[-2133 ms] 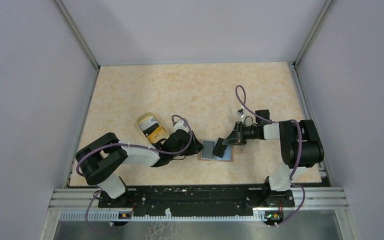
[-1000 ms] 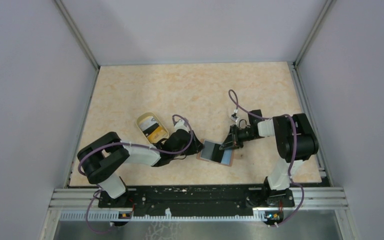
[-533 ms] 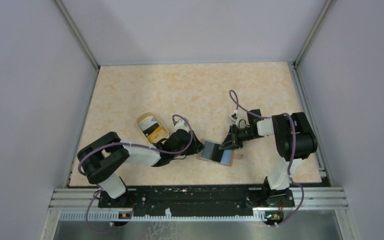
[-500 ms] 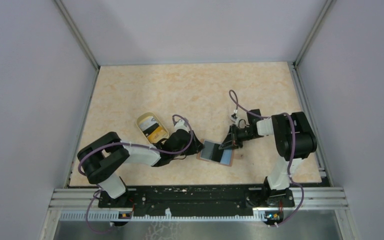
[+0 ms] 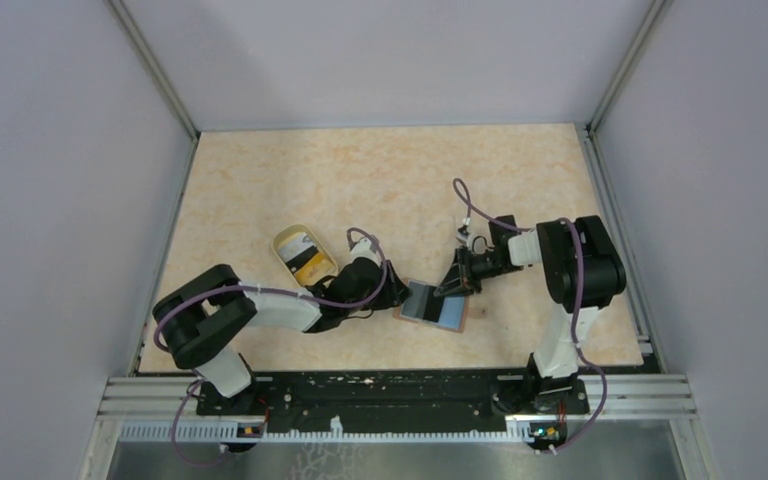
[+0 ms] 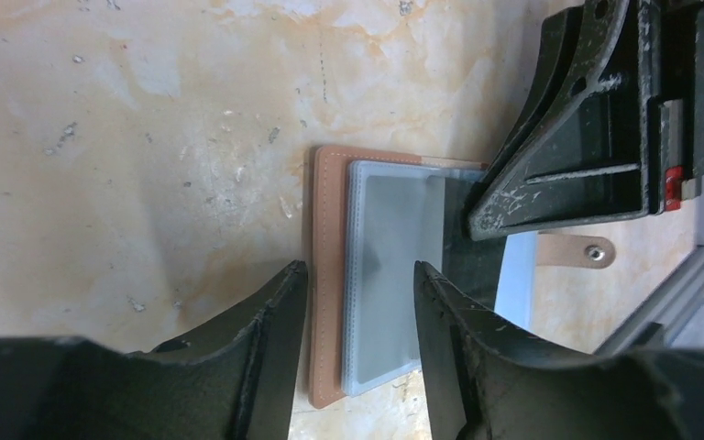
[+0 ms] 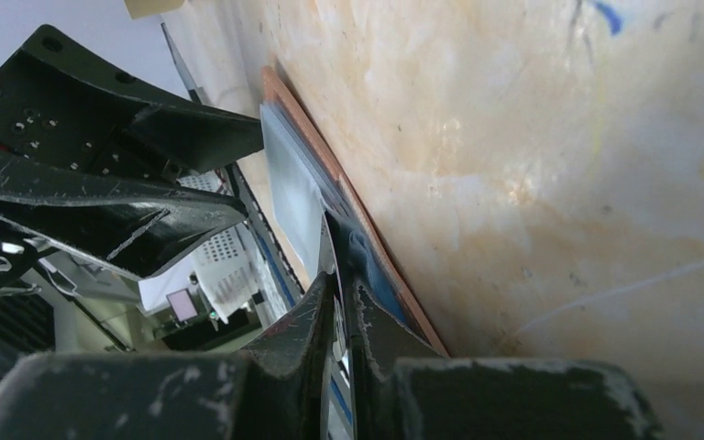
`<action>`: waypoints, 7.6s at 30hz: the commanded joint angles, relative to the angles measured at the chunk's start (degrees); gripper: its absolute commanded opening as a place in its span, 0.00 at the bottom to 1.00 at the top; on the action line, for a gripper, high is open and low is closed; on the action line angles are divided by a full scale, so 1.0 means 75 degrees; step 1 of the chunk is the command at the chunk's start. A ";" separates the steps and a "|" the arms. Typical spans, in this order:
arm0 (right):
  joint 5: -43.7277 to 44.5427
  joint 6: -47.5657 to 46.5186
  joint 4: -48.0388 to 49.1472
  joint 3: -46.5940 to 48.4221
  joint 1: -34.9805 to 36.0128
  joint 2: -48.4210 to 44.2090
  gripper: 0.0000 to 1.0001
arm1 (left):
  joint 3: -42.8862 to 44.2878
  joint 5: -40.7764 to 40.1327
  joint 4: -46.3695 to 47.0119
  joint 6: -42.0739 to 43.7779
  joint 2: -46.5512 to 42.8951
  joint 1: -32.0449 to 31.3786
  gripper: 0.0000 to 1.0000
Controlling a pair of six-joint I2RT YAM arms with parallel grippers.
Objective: Put the credit cards into the card holder
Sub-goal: Insert the credit card into the card holder, then pick up the credit card from the storage box.
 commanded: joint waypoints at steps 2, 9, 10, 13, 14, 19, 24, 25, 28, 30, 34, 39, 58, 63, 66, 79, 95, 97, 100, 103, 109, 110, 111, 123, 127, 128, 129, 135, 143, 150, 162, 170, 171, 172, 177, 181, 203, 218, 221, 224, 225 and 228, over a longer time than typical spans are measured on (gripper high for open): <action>0.0497 -0.0473 -0.0079 0.0372 0.0084 0.0332 0.09 | 0.0140 -0.0571 -0.1857 0.0808 -0.0475 -0.0056 0.57; 0.0499 -0.0552 -0.0154 0.0456 0.0091 0.0416 0.11 | 0.0002 0.1370 -0.0803 0.1800 -0.1329 -0.0073 0.53; 0.0510 -0.0546 -0.0155 0.0459 0.0088 0.0418 0.11 | 0.0156 0.1653 -0.0762 0.1826 -0.1205 -0.0191 0.51; 0.0557 -0.0597 -0.0199 0.0491 0.0086 0.0439 0.11 | 0.0967 0.1466 -0.1140 0.1936 -0.0771 -0.0832 0.51; 0.0572 -0.0617 -0.0227 0.0500 0.0086 0.0447 0.11 | 0.1316 0.1217 -0.1393 0.1948 -0.0575 -0.1049 0.51; 0.0624 -0.0632 -0.0247 0.0515 0.0087 0.0461 0.12 | 0.3080 -0.0454 -0.3132 0.1789 0.0565 -0.1824 0.44; 0.0689 -0.0673 -0.0297 0.0541 0.0086 0.0451 0.12 | 0.4000 -0.0984 -0.3952 0.1716 0.1369 -0.2035 0.27; 0.0692 -0.0675 -0.0305 0.0541 0.0090 0.0447 0.12 | 0.4165 -0.1026 -0.4111 0.1724 0.1516 -0.2047 0.26; 0.0706 -0.0681 -0.0307 0.0550 0.0087 0.0464 0.12 | 0.4673 -0.1204 -0.4608 0.1792 0.1912 -0.2072 0.22; 0.0705 -0.0684 -0.0310 0.0553 0.0086 0.0462 0.12 | 0.4903 -0.1309 -0.4780 0.1839 0.2134 -0.2074 0.21; 0.0712 -0.0704 -0.0336 0.0564 0.0092 0.0486 0.12 | 0.5328 -0.1494 -0.5100 0.1907 0.2505 -0.2071 0.21; 0.0709 -0.0719 -0.0344 0.0576 0.0086 0.0504 0.12 | 0.5614 -0.1820 -0.5354 0.1951 0.2802 -0.2074 0.22; 0.0668 -0.0848 -0.0516 0.0681 0.0095 0.0531 0.31 | 0.6356 -0.3133 -0.6863 0.1609 0.3440 -0.2074 0.36; 0.0632 -0.0903 -0.0596 0.0737 0.0084 0.0507 0.32 | 0.6362 -0.3328 -0.6983 0.1515 0.3458 -0.2074 0.41; 0.0627 -0.0930 -0.0639 0.0772 0.0090 0.0455 0.33 | 0.6362 -0.3547 -0.7151 0.1439 0.3460 -0.2074 0.44; 0.0493 -0.1333 -0.1017 0.1037 0.0058 0.0173 0.36 | 0.6361 -0.3909 -0.7489 0.1328 0.3414 -0.2074 0.55; 0.0334 -0.2112 -0.1517 0.1291 -0.0613 -0.0984 0.37 | 0.5614 -0.2999 -0.6217 0.2255 0.2285 -0.2074 0.60; 0.0382 -0.2373 -0.1647 0.1367 -0.0712 -0.1202 0.37 | 0.5087 -0.2620 -0.5538 0.2588 0.1788 -0.2074 0.62; 0.0413 -0.2745 -0.1748 0.1452 -0.0873 -0.1628 0.37 | 0.4198 -0.2070 -0.4337 0.3240 0.1049 -0.2065 0.67; 0.0458 -0.3239 -0.1847 0.1472 -0.0946 -0.2248 0.37 | 0.3510 -0.1710 -0.3602 0.3683 0.0449 -0.2048 0.70; 0.0226 -0.4275 -0.1573 0.1190 -0.0947 -0.3710 0.34 | 0.2598 -0.1519 -0.3454 0.3756 -0.0347 -0.1527 0.68; 0.0059 -0.4562 -0.1472 0.1070 -0.0947 -0.4019 0.33 | 0.2424 -0.1459 -0.3437 0.3706 -0.0510 -0.1373 0.66; -0.0217 -0.4916 -0.1390 0.0915 -0.0947 -0.4305 0.32 | 0.2222 -0.1340 -0.3389 0.3659 -0.0670 -0.1203 0.63; -0.0668 -1.4648 -0.6216 0.0699 0.1254 -0.5037 0.02 | 0.0658 -0.0619 -0.3060 0.3168 -0.1615 0.0183 0.28; 0.1168 -1.2566 -0.4030 -0.0091 0.3285 -0.5025 0.00 | 0.0764 -0.0753 -0.3413 0.3009 -0.1097 0.0191 0.23; 0.1811 -1.1850 -0.3396 -0.0273 0.3849 -0.5048 0.00 | 0.0783 -0.0755 -0.3458 0.2954 -0.0997 0.0188 0.22; 0.2508 -1.1377 -0.2979 -0.0372 0.4330 -0.5030 0.00 | 0.0800 -0.0758 -0.3483 0.2902 -0.0907 0.0188 0.22; 0.3986 -1.1106 -0.2902 -0.0227 0.5385 -0.4198 0.00 | 0.0672 -0.0522 -0.3230 0.2734 -0.0683 0.0188 0.21; 0.4864 -1.1261 -0.2745 -0.0444 0.5487 -0.3840 0.00 | 0.0478 0.0030 -0.2736 0.2643 -0.0635 0.0191 0.21; 0.5551 -1.1004 -0.2828 -0.0261 0.5487 -0.3403 0.00 | 0.0432 0.0552 -0.2436 0.2562 -0.0445 0.0188 0.21; 0.6658 -1.0027 -0.2253 -0.0084 0.4779 -0.3640 0.01 | 0.0298 0.1225 -0.1826 0.2406 -0.0452 0.0189 0.21; 0.4467 -1.0120 -0.3012 0.0244 0.4352 -0.4377 0.17 | 0.0211 0.0281 -0.2169 0.2730 -0.1721 0.0190 0.29; 0.4308 -1.0051 -0.3142 0.0378 0.4349 -0.4407 0.21 | 0.0199 -0.0020 -0.2349 0.2850 -0.2002 0.0188 0.33; 0.4203 -0.9884 -0.3251 0.0578 0.4353 -0.4415 0.25 | 0.0211 -0.0365 -0.2609 0.2963 -0.2231 0.0194 0.37; 0.3693 -0.9252 -0.4221 0.1885 0.4163 -0.4062 0.34 | 0.0586 -0.1711 -0.4167 0.3793 -0.2862 0.0349 0.65; 0.2711 -0.9387 -0.5310 0.2954 0.3875 -0.3511 0.41 | 0.1120 -0.1557 -0.5222 0.4448 -0.2733 0.1157 0.87; 0.1280 -0.8512 -0.4707 0.2798 0.3261 -0.3019 0.43 | 0.1759 0.0480 -0.5672 0.6260 -0.2375 0.3949 0.80; 0.1187 -0.8547 -0.4754 0.2800 0.3166 -0.2935 0.43 | 0.1992 0.1092 -0.6158 0.6338 -0.1550 0.4137 0.59; 0.1155 -0.8559 -0.4779 0.2813 0.3144 -0.2932 0.43 | 0.2132 0.1692 -0.6145 0.6222 -0.1467 0.4137 0.68; 0.1146 -0.8582 -0.4798 0.2816 0.3131 -0.2938 0.43 | 0.2232 0.1918 -0.5915 0.6040 -0.1401 0.4138 0.80; 0.1141 -0.8593 -0.4806 0.2817 0.3121 -0.2939 0.43 | 0.2286 0.2018 -0.5846 0.5978 -0.1337 0.4137 0.81; 0.1140 -0.8617 -0.4841 0.2832 0.3088 -0.2910 0.43 | 0.2517 0.2145 -0.5626 0.5764 -0.1114 0.4141 0.83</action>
